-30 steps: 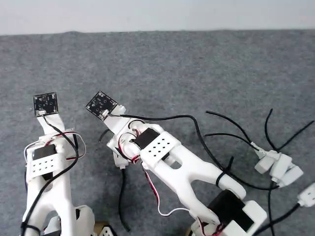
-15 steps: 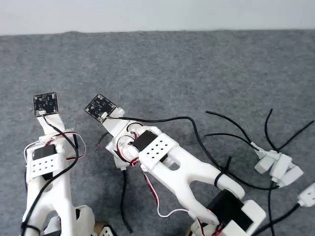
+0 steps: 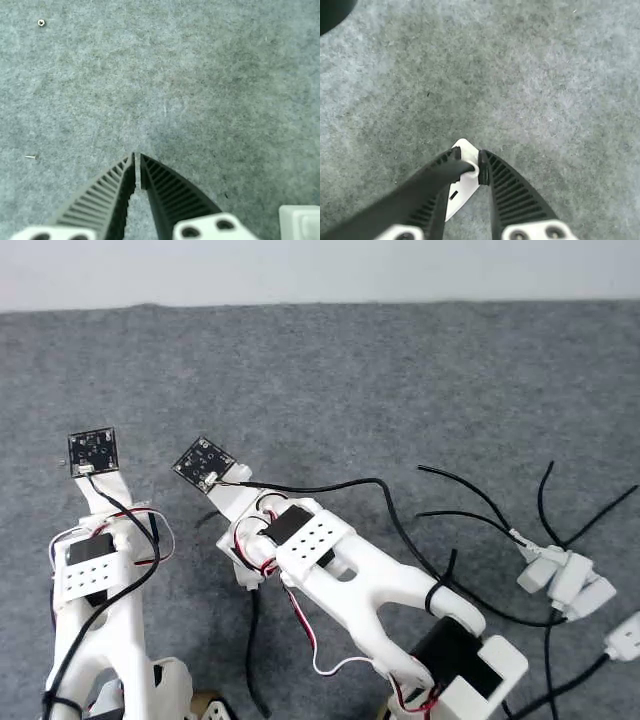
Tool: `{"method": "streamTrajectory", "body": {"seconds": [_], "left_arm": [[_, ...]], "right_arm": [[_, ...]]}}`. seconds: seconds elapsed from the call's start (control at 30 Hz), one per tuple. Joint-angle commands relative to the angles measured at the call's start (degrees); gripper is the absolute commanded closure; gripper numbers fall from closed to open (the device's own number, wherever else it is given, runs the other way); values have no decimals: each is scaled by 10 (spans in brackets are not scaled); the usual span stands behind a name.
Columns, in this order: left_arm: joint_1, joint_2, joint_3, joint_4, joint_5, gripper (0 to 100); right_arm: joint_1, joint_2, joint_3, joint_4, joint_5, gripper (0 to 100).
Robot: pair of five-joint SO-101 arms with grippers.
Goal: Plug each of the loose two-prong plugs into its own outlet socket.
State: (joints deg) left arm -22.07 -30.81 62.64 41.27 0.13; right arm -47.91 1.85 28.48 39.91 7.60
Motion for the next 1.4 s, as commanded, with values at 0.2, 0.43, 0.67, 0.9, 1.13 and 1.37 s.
{"method": "streamTrajectory", "body": {"seconds": [0.2,0.43,0.67,0.9,1.13,1.37], "left_arm": [[-4,-11,-28,-14,4,987],[-4,-11,-29,-14,4,987],[-5,-11,-30,-15,4,987],[-65,-12,-39,-47,40,987],[-86,-11,-49,-47,84,987],[-59,-11,-42,-45,69,987]], "right_arm": [[-6,16,-16,29,-18,959],[-14,16,-81,116,-138,679],[-58,20,-94,126,-206,671],[-81,42,-81,87,-216,711],[-58,137,-155,126,-186,824],[-9,146,-214,216,-139,982]]}}
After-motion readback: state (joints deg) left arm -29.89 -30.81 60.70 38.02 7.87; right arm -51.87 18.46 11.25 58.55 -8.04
